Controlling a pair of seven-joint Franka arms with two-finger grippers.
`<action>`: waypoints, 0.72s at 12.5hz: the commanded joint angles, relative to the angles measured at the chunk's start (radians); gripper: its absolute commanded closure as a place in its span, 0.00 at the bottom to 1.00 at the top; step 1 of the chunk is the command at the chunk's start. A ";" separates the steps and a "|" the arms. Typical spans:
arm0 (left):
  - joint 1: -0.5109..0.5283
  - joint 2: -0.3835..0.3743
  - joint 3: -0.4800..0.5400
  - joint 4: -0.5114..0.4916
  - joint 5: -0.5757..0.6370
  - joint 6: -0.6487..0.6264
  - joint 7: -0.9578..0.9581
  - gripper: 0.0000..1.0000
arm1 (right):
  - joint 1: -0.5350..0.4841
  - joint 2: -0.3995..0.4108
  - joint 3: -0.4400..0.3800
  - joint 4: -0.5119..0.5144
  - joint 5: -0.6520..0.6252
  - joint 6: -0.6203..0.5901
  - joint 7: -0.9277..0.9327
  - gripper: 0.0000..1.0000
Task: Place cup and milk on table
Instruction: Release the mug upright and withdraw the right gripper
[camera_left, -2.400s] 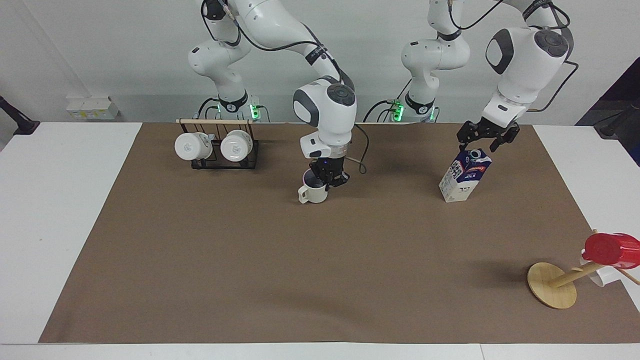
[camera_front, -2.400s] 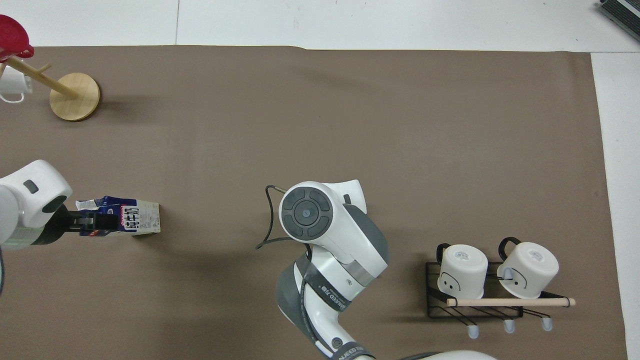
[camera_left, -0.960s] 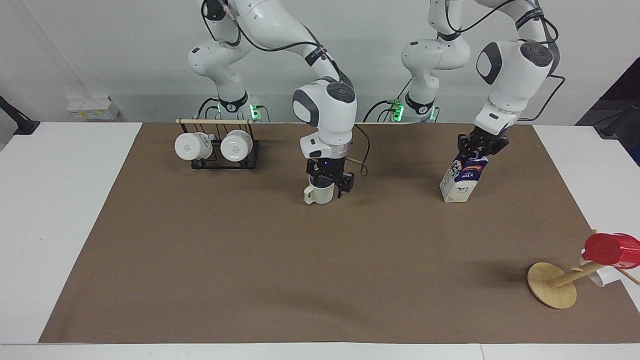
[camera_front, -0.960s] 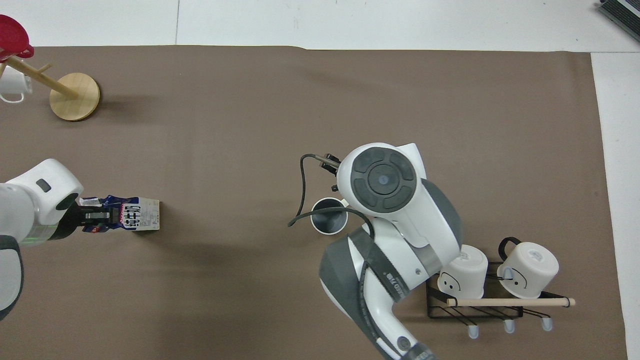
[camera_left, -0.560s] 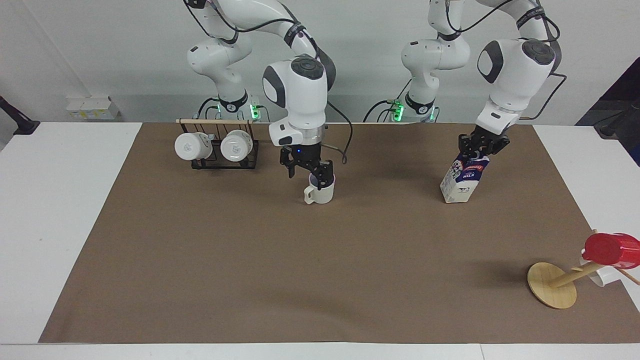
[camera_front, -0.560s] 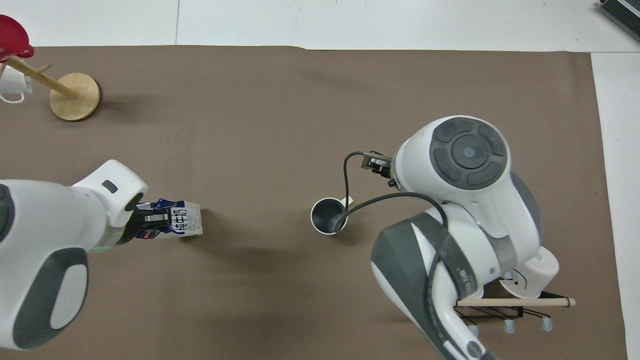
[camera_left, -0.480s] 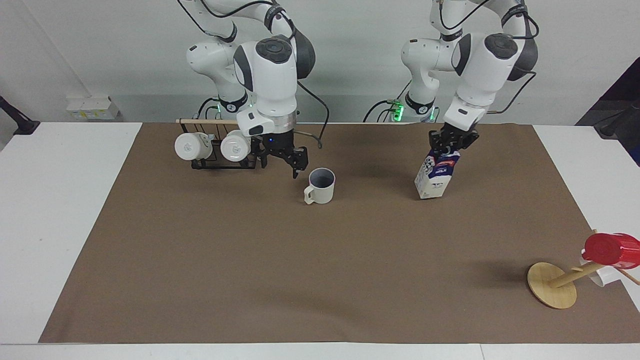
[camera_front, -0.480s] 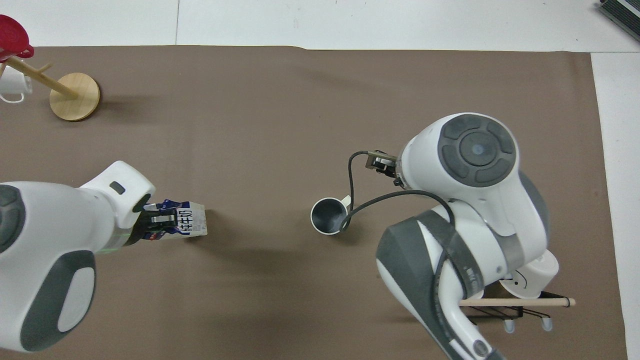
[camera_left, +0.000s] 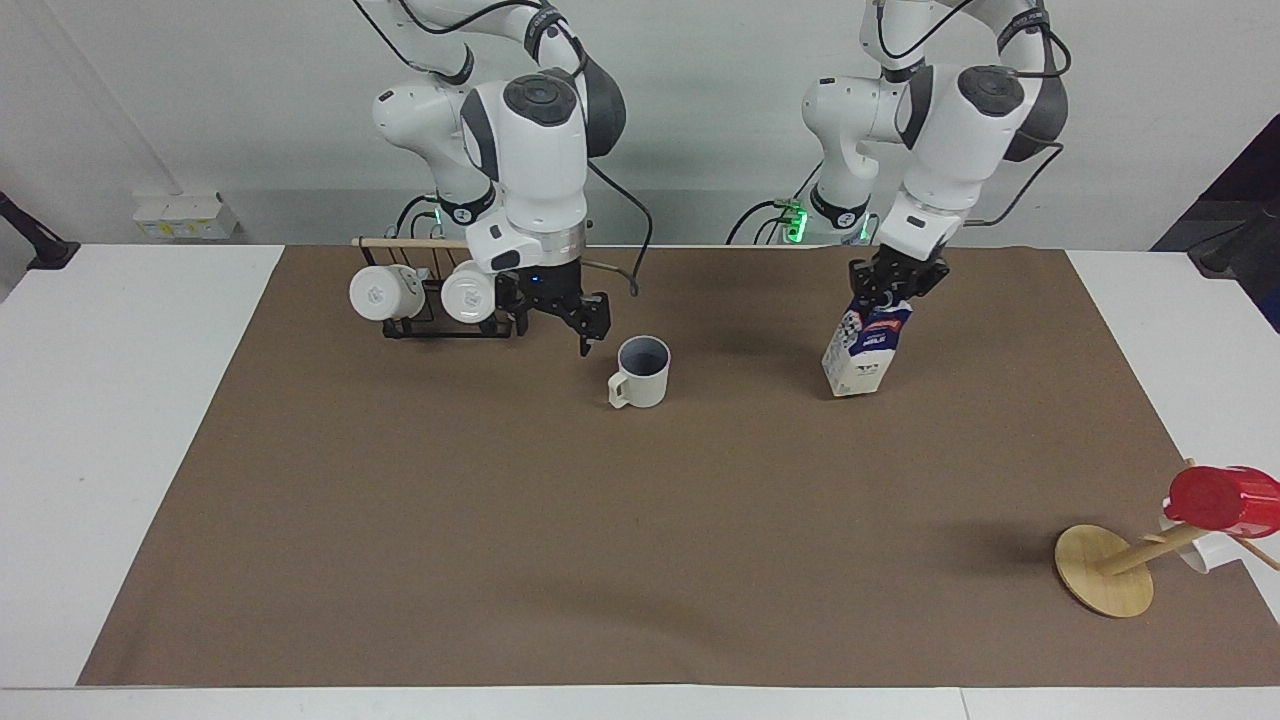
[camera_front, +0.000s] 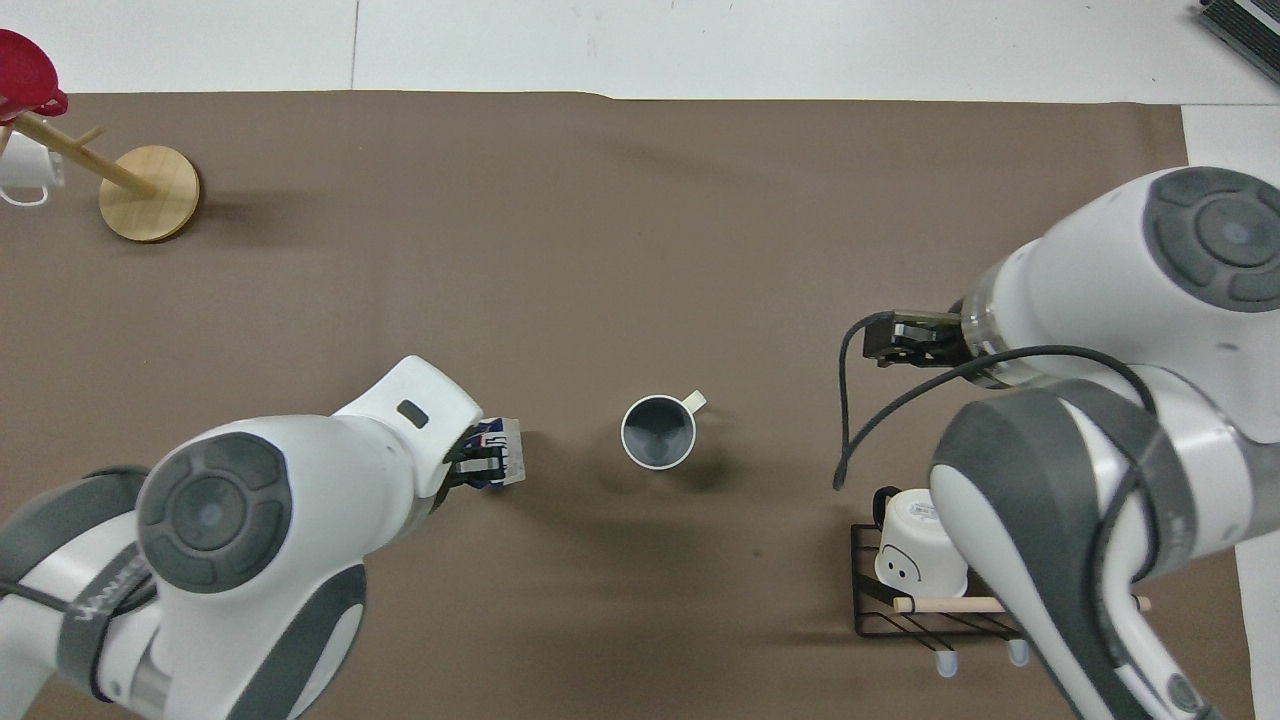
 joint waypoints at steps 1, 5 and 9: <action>-0.042 0.054 0.021 0.059 0.004 0.005 -0.040 0.61 | -0.079 -0.050 0.011 -0.044 0.023 -0.027 -0.111 0.00; -0.052 0.071 0.020 0.068 0.004 0.005 -0.115 0.61 | -0.200 -0.078 0.010 -0.069 0.023 -0.055 -0.272 0.00; -0.078 0.096 0.021 0.070 0.009 0.005 -0.176 0.59 | -0.314 -0.081 0.010 -0.064 0.021 -0.055 -0.444 0.00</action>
